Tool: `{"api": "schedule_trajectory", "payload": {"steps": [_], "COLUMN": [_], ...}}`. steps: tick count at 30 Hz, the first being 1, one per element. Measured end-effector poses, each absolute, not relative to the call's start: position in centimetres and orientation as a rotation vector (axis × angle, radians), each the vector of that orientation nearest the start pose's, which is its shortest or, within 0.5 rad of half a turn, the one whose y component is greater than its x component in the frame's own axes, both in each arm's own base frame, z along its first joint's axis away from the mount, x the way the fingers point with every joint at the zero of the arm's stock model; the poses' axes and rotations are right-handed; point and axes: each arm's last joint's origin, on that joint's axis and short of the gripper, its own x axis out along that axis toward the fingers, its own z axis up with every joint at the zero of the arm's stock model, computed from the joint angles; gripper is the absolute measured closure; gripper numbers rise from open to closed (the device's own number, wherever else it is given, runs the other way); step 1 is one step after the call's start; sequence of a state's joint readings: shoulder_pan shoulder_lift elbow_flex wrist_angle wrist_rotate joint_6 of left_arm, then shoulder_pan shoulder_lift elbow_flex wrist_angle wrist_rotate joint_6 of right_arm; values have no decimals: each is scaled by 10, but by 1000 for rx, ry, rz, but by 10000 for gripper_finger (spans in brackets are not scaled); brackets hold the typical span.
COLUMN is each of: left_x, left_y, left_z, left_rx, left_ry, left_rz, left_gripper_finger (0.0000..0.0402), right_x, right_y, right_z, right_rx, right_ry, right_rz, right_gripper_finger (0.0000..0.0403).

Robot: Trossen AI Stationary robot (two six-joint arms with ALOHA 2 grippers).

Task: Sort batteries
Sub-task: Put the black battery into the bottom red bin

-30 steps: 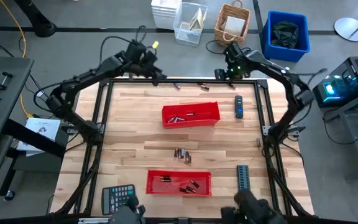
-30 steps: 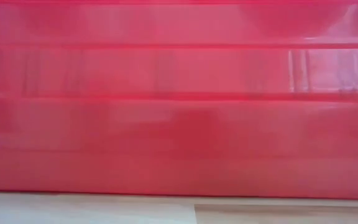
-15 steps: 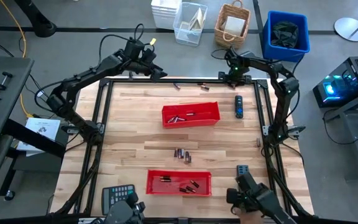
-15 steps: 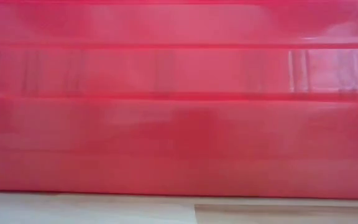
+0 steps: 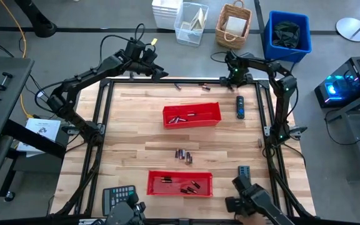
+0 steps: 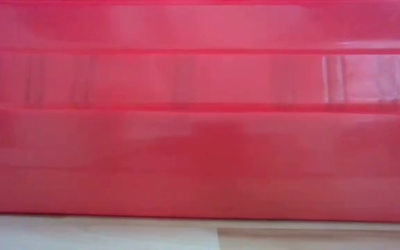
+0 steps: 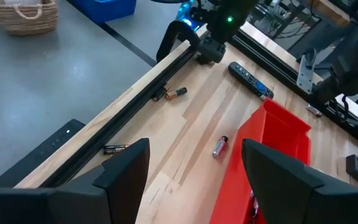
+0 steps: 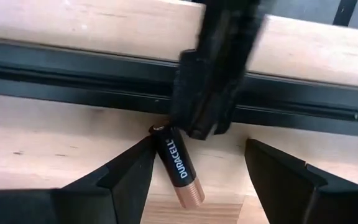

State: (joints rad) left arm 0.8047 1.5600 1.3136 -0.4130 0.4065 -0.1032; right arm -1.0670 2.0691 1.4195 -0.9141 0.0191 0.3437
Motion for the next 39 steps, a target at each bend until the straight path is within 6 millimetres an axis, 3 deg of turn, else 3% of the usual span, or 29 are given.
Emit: {"api": "schedule_trajectory", "payload": {"steps": [4, 7, 9, 13, 19, 28, 35, 39], "left_x": [247, 246, 245, 239, 232, 231, 230, 230], "left_y": [240, 241, 242, 252, 261, 260, 265, 266], "left_z": [308, 308, 308, 320, 347, 385, 394, 403], "left_rx": [-476, -462, -456, -461, -428, -320, -241, -252], "left_ry": [530, 533, 529, 472, 393, 308, 235, 139], "left_rz": [418, 440, 449, 486, 516, 501, 505, 413], "left_gripper_finger": [153, 153, 153, 153, 153, 153, 153, 153], "right_x": [191, 197, 198, 201, 198, 189, 188, 194], "right_y": [-325, -320, -316, -312, -305, -279, -228, -198], "right_z": [138, 138, 137, 137, 148, 240, 312, 334], "right_rx": [999, 921, 913, 905, 953, 858, 800, 812], "right_ry": [1330, 1397, 1429, 1458, 1453, 1185, 943, 852], "right_rz": [-1094, -1078, -1049, -1000, -934, -985, -965, -902], "right_gripper_finger": [154, 181, 229, 363, 372, 372, 372, 372]}}
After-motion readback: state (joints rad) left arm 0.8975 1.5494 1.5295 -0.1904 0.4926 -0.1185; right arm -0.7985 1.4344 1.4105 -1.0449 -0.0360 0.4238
